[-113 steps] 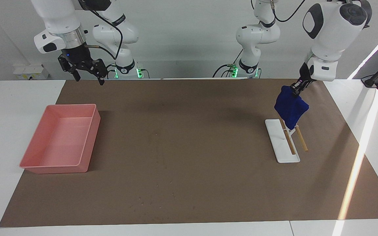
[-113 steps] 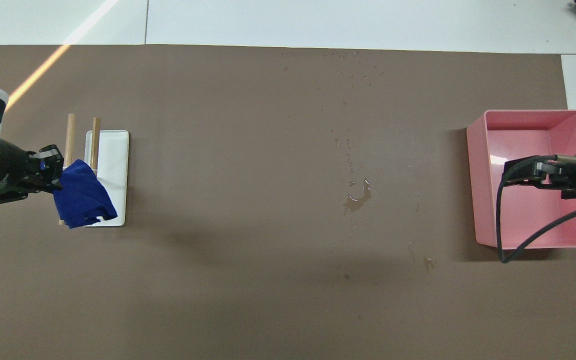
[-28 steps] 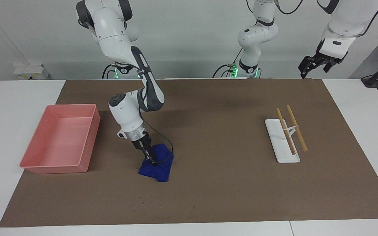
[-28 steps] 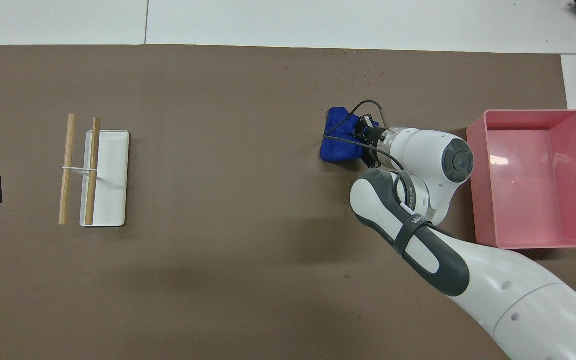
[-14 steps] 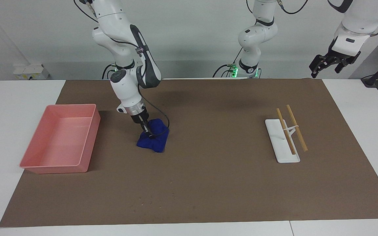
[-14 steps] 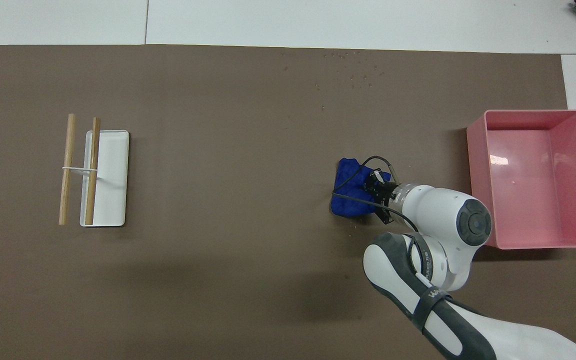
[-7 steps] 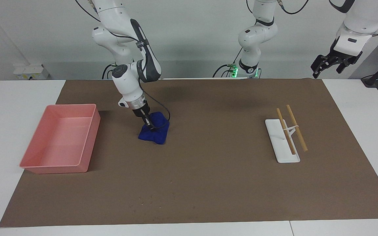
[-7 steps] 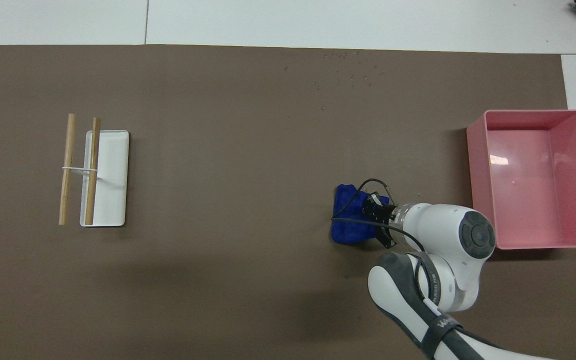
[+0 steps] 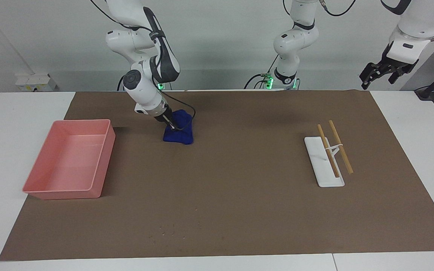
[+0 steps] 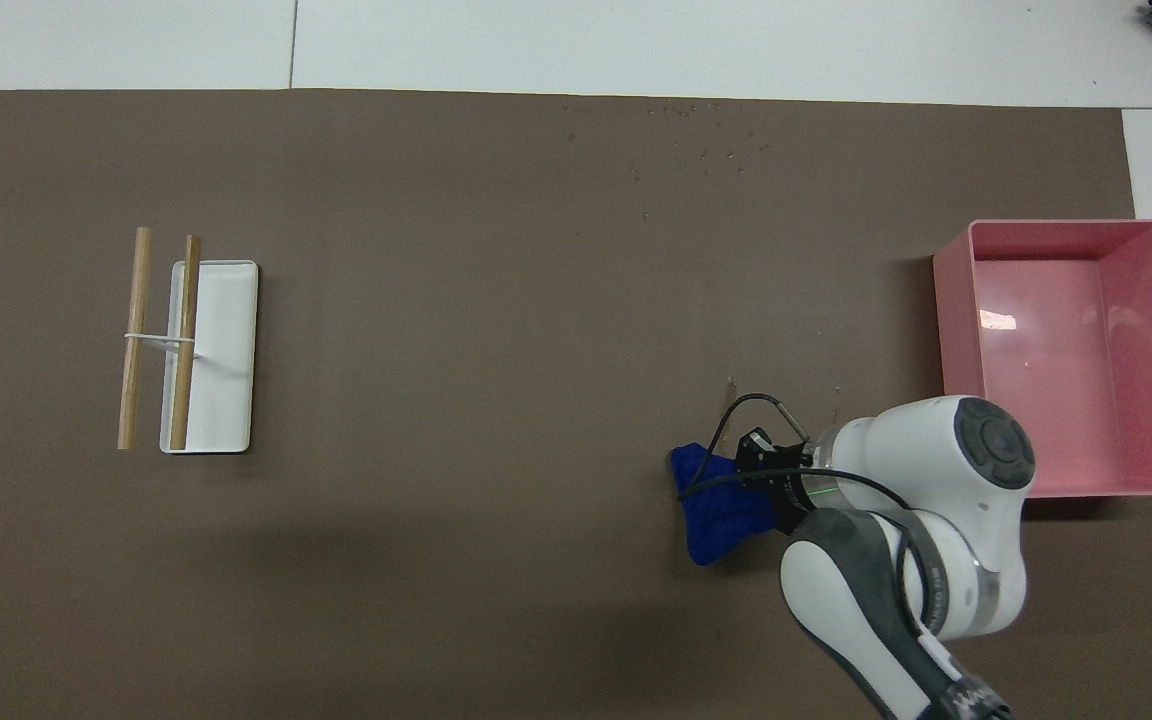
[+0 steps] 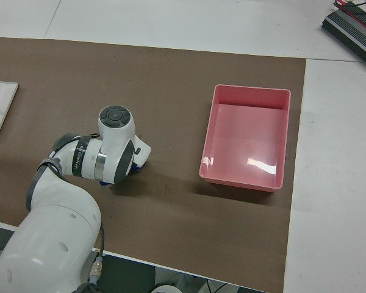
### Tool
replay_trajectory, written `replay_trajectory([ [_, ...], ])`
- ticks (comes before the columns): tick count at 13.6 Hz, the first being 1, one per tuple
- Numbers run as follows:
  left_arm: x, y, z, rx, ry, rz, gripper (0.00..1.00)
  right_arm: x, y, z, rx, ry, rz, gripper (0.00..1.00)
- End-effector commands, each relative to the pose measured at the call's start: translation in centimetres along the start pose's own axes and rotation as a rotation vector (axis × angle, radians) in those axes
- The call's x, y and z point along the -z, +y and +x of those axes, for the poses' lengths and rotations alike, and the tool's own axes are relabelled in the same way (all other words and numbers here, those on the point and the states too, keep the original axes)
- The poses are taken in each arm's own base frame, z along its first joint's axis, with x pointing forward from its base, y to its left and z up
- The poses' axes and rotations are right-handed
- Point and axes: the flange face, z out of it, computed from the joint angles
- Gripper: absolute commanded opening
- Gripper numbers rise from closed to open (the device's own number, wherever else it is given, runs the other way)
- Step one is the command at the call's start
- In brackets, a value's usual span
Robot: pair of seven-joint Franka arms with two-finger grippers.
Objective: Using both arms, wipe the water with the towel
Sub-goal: 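Carry the cloth into the pink bin with the right gripper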
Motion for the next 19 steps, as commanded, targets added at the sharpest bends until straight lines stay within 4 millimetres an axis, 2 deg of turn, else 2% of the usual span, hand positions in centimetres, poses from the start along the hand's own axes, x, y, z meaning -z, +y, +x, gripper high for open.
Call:
replay_trajectory([
  [1,0.4,0.6,0.4,-0.035,0.028,0.016,1.00,8.6,-0.4,1.4,0.032,0.022,0.008,0.00],
  [2,0.0,-0.1,0.8,-0.027,0.020,0.008,1.00,11.6,-0.7,2.0,0.035,0.032,0.003,0.00],
  [3,0.1,-1.1,1.0,-0.015,0.024,-0.005,1.00,14.9,-0.5,3.6,0.026,0.057,0.001,0.00],
  [5,0.9,-1.5,1.0,-0.011,0.045,-0.019,1.00,19.2,0.4,6.3,0.057,0.103,0.011,0.00],
  [7,1.0,-1.0,1.1,-0.020,0.045,-0.019,1.00,21.6,2.4,10.6,0.109,0.134,0.043,0.00],
  [8,0.2,-0.9,1.5,-0.024,0.020,-0.027,1.00,22.1,3.4,12.4,0.153,0.156,0.046,0.00],
  [9,0.2,-0.3,2.4,-0.037,0.019,-0.028,1.00,22.8,4.2,14.0,0.199,0.210,0.050,0.00],
  [10,1.2,-0.3,2.8,-0.039,0.026,-0.035,1.00,23.3,5.2,15.8,0.243,0.262,0.044,0.00],
  [11,1.4,0.0,2.9,-0.043,0.026,-0.051,1.00,23.8,6.1,17.2,0.299,0.297,0.034,0.00],
  [14,0.8,1.2,2.4,-0.060,0.024,-0.083,1.00,23.7,8.9,23.3,0.412,0.406,0.051,0.00],
  [16,0.7,2.0,2.1,-0.068,-0.003,-0.082,1.00,21.3,10.2,27.1,0.389,0.375,0.041,0.00],
  [19,0.5,1.9,2.2,-0.064,0.003,-0.085,1.00,17.0,13.0,32.8,0.368,0.317,0.075,0.00],
])
